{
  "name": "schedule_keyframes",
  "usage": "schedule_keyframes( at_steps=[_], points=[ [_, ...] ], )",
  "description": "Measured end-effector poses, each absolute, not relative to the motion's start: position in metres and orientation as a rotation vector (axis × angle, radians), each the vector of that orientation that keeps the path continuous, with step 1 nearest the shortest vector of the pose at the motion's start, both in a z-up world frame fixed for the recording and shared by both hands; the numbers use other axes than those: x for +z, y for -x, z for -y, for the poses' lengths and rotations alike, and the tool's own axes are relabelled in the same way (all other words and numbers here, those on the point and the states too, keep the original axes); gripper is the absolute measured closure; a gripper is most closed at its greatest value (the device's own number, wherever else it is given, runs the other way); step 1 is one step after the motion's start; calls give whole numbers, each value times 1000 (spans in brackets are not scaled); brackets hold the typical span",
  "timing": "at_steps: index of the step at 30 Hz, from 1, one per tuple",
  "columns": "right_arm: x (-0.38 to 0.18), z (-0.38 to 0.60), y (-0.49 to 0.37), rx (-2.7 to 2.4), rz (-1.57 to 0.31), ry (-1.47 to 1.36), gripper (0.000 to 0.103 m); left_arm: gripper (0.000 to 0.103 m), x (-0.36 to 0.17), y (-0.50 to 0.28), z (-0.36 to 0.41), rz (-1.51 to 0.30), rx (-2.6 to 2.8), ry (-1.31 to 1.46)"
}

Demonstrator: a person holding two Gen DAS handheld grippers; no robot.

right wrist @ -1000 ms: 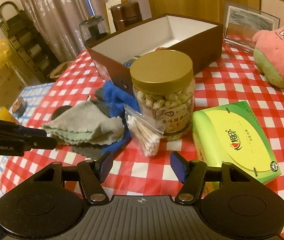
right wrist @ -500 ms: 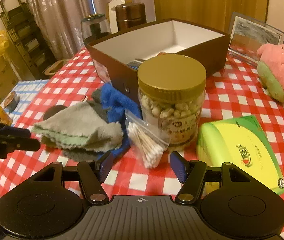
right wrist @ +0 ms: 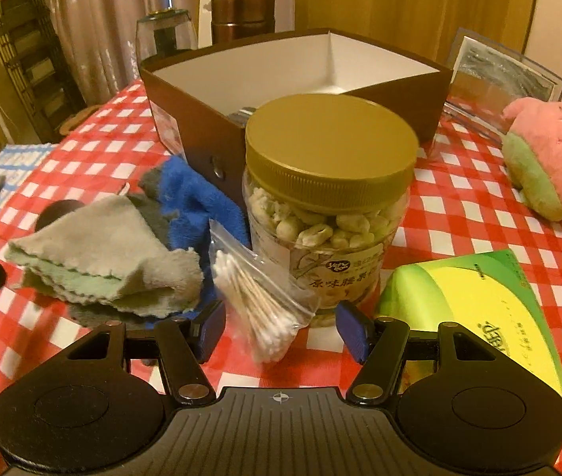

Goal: Organize soft objects
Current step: 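Grasp the clear bag of cotton swabs with the right gripper, then grasp the black round sponge pad with the left gripper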

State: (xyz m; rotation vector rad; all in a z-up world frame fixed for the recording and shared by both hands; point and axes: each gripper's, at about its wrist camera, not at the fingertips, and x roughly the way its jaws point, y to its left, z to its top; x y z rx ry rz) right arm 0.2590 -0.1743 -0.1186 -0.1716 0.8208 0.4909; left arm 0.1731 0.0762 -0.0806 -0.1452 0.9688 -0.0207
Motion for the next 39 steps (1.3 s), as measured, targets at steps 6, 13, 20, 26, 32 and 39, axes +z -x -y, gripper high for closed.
schedule_keyframes(
  at_steps=[6, 13, 20, 26, 32, 39],
  points=[
    [-128, 163, -257, 540, -849, 201, 60, 64, -82, -179, -85, -966, -22, 144],
    [-135, 147, -261, 564, -856, 236, 63, 64, -85, -193, -101, -966, -12, 136],
    [-143, 139, -266, 567, -861, 239, 80, 64, -89, -204, -123, -963, 16, 132],
    [-136, 146, -267, 543, -887, 163, 84, 62, -99, -215, -141, -966, 39, 78],
    [-128, 152, -268, 511, -898, 86, 84, 39, -119, -229, -154, -981, 12, 42],
    [-127, 153, -267, 481, -913, 49, 83, 35, -137, -243, -154, -1000, -92, -43]
  ],
)
